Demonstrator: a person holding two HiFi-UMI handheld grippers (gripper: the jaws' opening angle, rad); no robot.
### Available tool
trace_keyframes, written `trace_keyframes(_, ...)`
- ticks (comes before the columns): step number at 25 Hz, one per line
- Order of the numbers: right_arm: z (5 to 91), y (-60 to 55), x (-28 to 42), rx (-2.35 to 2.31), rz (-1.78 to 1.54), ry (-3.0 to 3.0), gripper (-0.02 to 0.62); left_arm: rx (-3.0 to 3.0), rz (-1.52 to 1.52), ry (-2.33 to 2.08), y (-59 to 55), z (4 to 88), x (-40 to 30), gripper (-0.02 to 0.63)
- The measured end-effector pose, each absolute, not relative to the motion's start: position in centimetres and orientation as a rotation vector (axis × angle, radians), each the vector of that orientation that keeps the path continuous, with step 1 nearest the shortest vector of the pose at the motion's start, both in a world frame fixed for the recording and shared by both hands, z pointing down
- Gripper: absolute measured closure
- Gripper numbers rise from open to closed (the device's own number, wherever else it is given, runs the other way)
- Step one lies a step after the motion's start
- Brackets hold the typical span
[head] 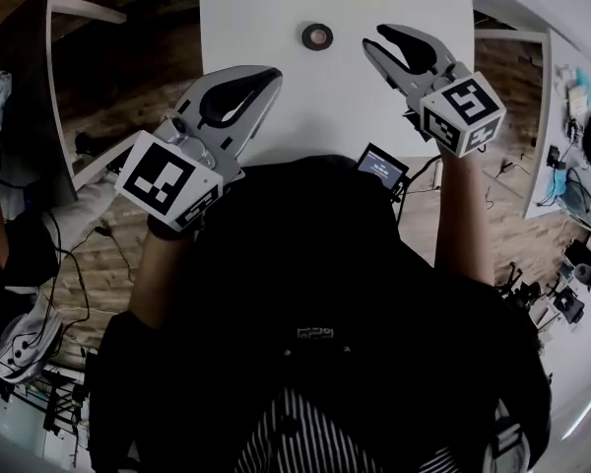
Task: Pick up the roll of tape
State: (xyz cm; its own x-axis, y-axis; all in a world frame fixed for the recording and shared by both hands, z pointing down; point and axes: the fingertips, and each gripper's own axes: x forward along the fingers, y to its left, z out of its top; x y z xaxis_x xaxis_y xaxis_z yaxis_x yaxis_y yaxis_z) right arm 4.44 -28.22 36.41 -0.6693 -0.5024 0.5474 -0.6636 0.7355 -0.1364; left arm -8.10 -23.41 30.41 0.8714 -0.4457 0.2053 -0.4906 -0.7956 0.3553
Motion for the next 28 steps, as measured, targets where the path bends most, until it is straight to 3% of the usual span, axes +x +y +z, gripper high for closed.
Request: trace_keyframes(28, 42.5, -29.2, 4.0, 0.724, 0.523, -2.374, 0.388, 2.531, 0.265, -0.631, -21.2, 34.0, -7.4, 0.6)
